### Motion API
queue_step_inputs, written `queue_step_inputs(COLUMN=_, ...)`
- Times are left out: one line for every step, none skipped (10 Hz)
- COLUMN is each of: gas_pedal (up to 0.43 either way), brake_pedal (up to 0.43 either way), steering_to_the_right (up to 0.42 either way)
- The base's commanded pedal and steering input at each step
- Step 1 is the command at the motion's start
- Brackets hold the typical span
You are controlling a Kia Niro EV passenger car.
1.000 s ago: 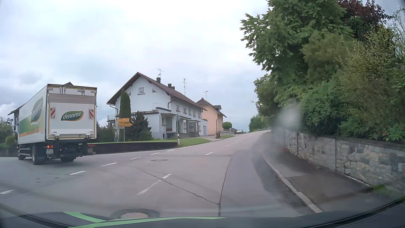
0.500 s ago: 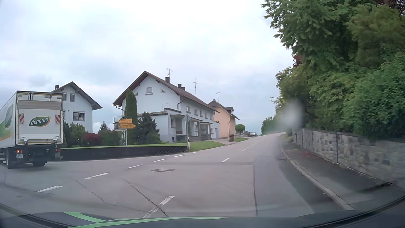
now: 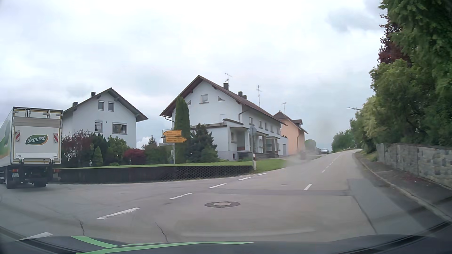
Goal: Follow the waypoints while adhering to traffic rules and regulations
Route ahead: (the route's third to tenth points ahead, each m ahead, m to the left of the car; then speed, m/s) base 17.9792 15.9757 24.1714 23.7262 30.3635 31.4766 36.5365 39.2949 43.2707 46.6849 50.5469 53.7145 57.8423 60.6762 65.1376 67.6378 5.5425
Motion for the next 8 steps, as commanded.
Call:
queue_step_inputs(gas_pedal=0.157, brake_pedal=0.000, steering_to_the_right=-0.315)
queue_step_inputs(gas_pedal=0.157, brake_pedal=0.000, steering_to_the_right=-0.323)
queue_step_inputs(gas_pedal=0.177, brake_pedal=0.000, steering_to_the_right=-0.327)
queue_step_inputs(gas_pedal=0.177, brake_pedal=0.000, steering_to_the_right=-0.333)
queue_step_inputs(gas_pedal=0.177, brake_pedal=0.000, steering_to_the_right=-0.335)
queue_step_inputs(gas_pedal=0.177, brake_pedal=0.000, steering_to_the_right=-0.335)
queue_step_inputs(gas_pedal=0.177, brake_pedal=0.000, steering_to_the_right=-0.335)
queue_step_inputs(gas_pedal=0.189, brake_pedal=0.000, steering_to_the_right=-0.335)
